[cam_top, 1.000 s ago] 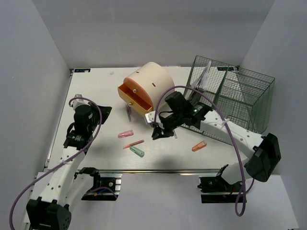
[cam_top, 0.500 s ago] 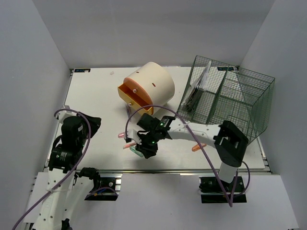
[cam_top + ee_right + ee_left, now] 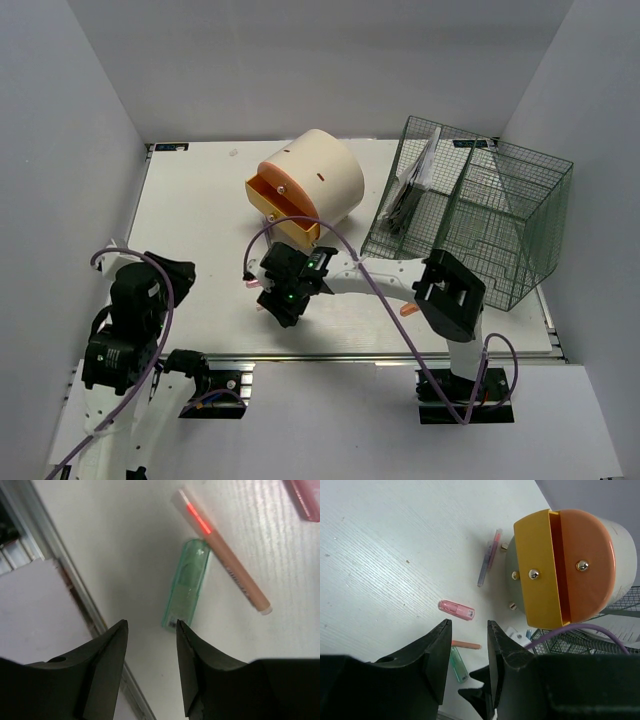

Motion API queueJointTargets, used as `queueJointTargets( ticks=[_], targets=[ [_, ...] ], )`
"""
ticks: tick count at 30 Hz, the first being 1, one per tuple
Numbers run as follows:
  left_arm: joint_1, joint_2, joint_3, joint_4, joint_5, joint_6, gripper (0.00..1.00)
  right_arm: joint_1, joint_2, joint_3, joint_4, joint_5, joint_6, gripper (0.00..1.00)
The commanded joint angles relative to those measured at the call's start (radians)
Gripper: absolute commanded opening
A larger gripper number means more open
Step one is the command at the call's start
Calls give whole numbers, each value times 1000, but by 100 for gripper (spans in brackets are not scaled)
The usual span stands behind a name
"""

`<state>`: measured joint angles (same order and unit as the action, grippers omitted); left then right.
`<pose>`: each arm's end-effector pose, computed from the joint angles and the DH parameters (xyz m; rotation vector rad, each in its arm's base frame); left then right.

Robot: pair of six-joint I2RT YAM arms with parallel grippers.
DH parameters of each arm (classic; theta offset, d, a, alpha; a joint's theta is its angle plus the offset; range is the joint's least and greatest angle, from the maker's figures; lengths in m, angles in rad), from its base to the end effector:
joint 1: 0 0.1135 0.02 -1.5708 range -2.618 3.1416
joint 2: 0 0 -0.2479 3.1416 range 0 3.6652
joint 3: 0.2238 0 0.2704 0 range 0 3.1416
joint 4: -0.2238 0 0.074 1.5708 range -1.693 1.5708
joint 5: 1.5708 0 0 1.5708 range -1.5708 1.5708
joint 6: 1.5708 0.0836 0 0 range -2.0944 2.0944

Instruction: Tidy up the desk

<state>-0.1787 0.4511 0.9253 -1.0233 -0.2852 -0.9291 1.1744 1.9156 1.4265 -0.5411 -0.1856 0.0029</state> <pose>0.1376 -0.0010 0.3149 -0.9310 1.9006 -0.3643 0.1576 0.4165 0.1420 -1.5644 2.2311 0.6299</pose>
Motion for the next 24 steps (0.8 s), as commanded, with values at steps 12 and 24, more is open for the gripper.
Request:
queueJointTargets(
  ticks=[12,24],
  targets=[
    [-11,-22,83,-98,-23,13,42,41,66,58,67,284,140,50],
    [-11,-20,84,-96,-19,38,42,44,132,42,76,291,128,52]
  ],
)
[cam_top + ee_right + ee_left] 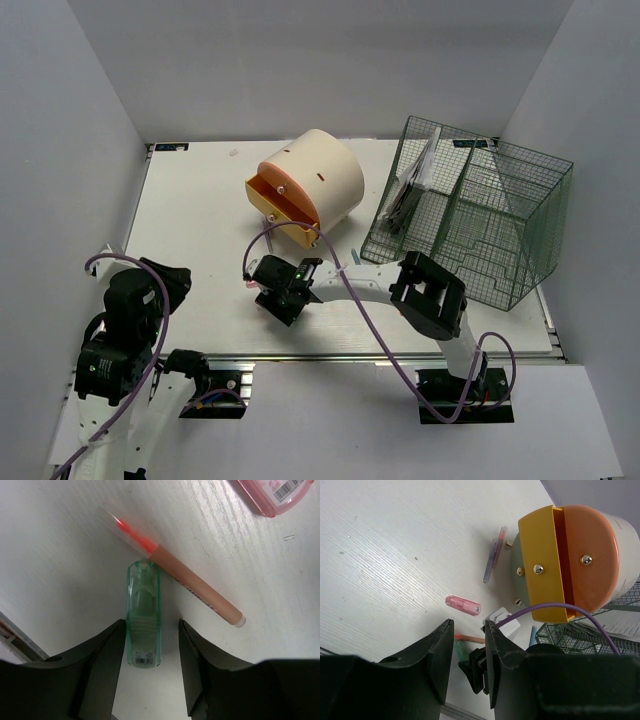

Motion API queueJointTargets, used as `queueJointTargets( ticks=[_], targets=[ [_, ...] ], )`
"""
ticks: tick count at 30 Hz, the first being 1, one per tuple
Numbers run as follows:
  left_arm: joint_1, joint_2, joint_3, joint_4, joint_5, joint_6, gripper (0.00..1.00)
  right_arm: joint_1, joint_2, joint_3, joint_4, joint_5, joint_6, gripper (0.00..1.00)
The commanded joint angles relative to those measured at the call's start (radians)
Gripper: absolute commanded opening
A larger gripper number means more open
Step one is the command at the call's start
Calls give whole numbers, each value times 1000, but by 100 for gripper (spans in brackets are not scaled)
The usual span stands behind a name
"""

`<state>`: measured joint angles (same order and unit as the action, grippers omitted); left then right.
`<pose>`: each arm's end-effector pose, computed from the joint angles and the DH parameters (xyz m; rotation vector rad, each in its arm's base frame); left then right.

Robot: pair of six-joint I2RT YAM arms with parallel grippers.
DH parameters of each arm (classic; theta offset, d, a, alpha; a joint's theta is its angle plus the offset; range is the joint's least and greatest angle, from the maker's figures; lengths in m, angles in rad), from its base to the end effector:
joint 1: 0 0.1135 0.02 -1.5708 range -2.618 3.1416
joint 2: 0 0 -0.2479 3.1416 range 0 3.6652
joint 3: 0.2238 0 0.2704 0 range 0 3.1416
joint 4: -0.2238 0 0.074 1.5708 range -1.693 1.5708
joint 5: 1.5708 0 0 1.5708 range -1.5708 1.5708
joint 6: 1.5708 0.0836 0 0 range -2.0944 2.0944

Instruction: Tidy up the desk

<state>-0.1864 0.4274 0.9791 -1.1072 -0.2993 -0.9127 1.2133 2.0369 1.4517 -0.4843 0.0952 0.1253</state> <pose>0.1207 0.0023 0.3244 -0.9150 1.9096 -0.3418 0.1684 0.4280 0.1015 -1.3551 2.3033 0.3246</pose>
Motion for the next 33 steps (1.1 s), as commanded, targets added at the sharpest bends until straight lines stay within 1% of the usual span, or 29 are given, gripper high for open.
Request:
queueJointTargets(
  ticks=[1,2,4,5,10,12,13,14,15,16,17,18,19,21,23,26,28,30,31,32,33],
  targets=[
    [-4,4,32,-14,-3,23,42,3,12,15,21,9,5,51],
    [-4,7,33,-13,-4,28,42,3,16,15,20,11,5,50],
    [-4,10,36,-13,-6,32,42,6,19,10,24,23,-1,44],
    [-4,10,36,-13,-8,34,42,6,19,7,26,27,-3,39],
    [-4,11,27,9,3,40,42,6,-6,-48,42,64,-53,20],
    [-4,13,20,18,14,41,41,5,-29,-80,56,40,-88,17],
    [-4,16,17,23,25,44,41,-6,-68,-88,59,-18,-108,16],
    [-4,17,12,32,31,46,41,-9,-98,-94,56,-63,-180,14],
    [-4,27,7,38,37,47,41,-12,-159,-108,55,-171,-212,12],
    [-4,31,4,49,49,55,41,-29,-196,-116,52,-233,-257,12],
    [-4,37,-6,56,57,58,41,-29,-237,-122,53,-292,-336,11],
    [-4,42,-16,67,64,61,41,-32,-277,-132,59,-358,-370,10],
    [-4,54,-22,87,74,64,41,-46,-347,-139,64,-386,-407,10],
    [-4,76,-46,105,95,67,43,-55,-420,-123,66,-411,-467,6],
    [-4,92,-72,136,121,71,44,-75,-429,-41,26,-405,-486,3],
    [-4,122,-98,181,164,83,46,-123,-425,87,25,-359,-474,2],
    [-4,140,-126,228,193,95,46,-153,-422,156,56,-280,-466,0],
    [-4,151,-157,262,242,113,46,-167,-386,209,88,-152,-483,0],
    [-4,161,-164,292,256,113,45,-179,-370,275,95,-109,-483,0],
    [-4,166,-172,306,267,115,45,-192,-333,307,96,-32,-484,0],
    [-4,174,-184,329,287,115,44,-202,-314,329,111,-2,-487,0]
  ],
)
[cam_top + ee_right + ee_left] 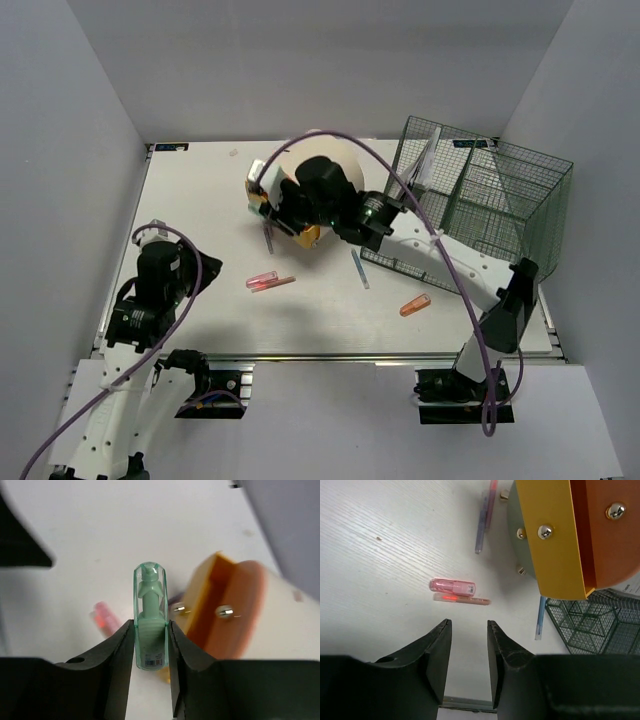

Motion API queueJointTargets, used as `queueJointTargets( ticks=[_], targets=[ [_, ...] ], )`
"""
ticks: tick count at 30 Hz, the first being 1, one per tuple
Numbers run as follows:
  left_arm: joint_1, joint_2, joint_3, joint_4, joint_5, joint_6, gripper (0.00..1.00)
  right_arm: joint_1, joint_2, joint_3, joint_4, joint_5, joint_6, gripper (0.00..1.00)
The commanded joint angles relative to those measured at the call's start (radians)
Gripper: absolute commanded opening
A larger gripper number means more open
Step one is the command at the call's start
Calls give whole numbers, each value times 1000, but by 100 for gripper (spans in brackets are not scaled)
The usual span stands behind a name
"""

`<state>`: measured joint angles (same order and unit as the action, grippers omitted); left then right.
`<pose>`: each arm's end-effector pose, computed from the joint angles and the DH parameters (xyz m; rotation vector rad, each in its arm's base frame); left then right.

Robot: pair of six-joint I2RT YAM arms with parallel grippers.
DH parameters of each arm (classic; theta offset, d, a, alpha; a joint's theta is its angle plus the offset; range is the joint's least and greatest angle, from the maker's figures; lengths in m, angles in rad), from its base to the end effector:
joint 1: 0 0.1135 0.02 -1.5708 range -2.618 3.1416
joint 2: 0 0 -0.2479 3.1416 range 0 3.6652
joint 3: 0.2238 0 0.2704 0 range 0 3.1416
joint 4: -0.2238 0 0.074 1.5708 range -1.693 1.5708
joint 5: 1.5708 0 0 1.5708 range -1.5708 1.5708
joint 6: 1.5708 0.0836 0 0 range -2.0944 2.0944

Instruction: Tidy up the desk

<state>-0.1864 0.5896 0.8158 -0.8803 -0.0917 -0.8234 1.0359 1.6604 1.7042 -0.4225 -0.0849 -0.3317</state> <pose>0.1805 -0.0262 0.2733 -0.7560 2.1296 -0.4485 0.2228 0.3900 0.3737 -1.2997 1.5042 0.5441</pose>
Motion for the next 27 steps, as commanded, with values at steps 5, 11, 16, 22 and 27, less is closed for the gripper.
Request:
queueJointTargets(
  ticks=[5,11,16,22,27],
  targets=[
    [-4,27,-46,147,129,17,43,-88,157,184,83,266,-43,0],
    [-4,13,-66,173,130,-6,43,-129,193,189,62,266,-40,0],
    [-4,16,-83,194,139,-23,43,-135,168,138,54,241,-41,0],
    [-4,33,-98,228,148,-39,42,-135,119,80,54,139,-46,0],
    [-4,33,-110,244,149,-56,41,-131,82,12,110,134,-76,0]
  ],
)
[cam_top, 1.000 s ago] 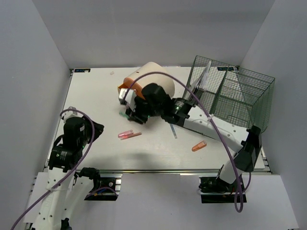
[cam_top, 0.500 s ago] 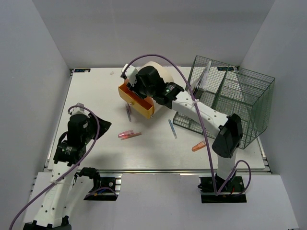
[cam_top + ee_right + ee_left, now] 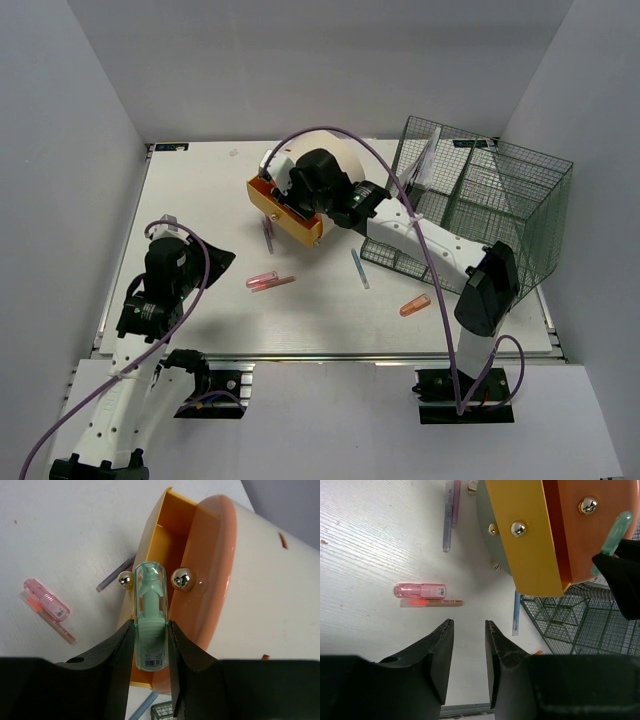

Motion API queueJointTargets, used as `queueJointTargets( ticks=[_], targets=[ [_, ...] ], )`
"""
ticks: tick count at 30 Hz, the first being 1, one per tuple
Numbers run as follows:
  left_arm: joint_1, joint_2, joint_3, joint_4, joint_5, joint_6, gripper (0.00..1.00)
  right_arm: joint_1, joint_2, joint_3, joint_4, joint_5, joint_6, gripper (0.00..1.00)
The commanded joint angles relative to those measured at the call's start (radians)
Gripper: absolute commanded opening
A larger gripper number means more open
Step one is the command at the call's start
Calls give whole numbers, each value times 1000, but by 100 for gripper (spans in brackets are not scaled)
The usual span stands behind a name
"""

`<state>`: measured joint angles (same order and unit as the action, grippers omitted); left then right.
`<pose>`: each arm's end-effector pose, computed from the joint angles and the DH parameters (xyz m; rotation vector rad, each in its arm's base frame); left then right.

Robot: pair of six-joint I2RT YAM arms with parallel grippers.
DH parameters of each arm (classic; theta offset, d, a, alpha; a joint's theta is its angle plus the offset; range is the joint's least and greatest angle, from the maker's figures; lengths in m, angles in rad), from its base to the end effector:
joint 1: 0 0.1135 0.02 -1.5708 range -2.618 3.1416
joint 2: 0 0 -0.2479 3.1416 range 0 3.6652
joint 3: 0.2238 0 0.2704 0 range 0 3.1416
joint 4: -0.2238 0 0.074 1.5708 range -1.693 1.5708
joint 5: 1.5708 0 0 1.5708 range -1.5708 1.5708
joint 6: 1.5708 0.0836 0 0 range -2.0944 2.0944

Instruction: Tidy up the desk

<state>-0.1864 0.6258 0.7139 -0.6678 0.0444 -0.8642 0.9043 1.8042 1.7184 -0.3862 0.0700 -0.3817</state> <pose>0.2039 -0.0422 0.2554 -0.7140 2.1058 -0.6454 0.3047 0.3779 0.3203 -1.1944 1.6675 0.2550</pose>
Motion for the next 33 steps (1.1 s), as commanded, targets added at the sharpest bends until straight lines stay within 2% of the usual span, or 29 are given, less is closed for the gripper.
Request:
queueJointTargets(
  ticks=[1,7,18,24,31,33],
  targets=[
    [-4,-1,-10,33,12,-18,41,-1,-39,7,66,12,-28,0],
    [-4,-14,-22,31,8,-30,41,-2,20,60,47,128,-28,0],
    [-4,-6,-24,34,2,-30,41,8,53,49,47,155,-11,1],
    [-4,8,-24,46,3,-27,41,13,70,43,43,165,-2,7],
    [-4,17,-22,54,5,-27,41,11,84,61,21,143,10,25],
    [-4,18,-24,57,5,-27,41,13,86,61,14,137,13,28]
  ],
)
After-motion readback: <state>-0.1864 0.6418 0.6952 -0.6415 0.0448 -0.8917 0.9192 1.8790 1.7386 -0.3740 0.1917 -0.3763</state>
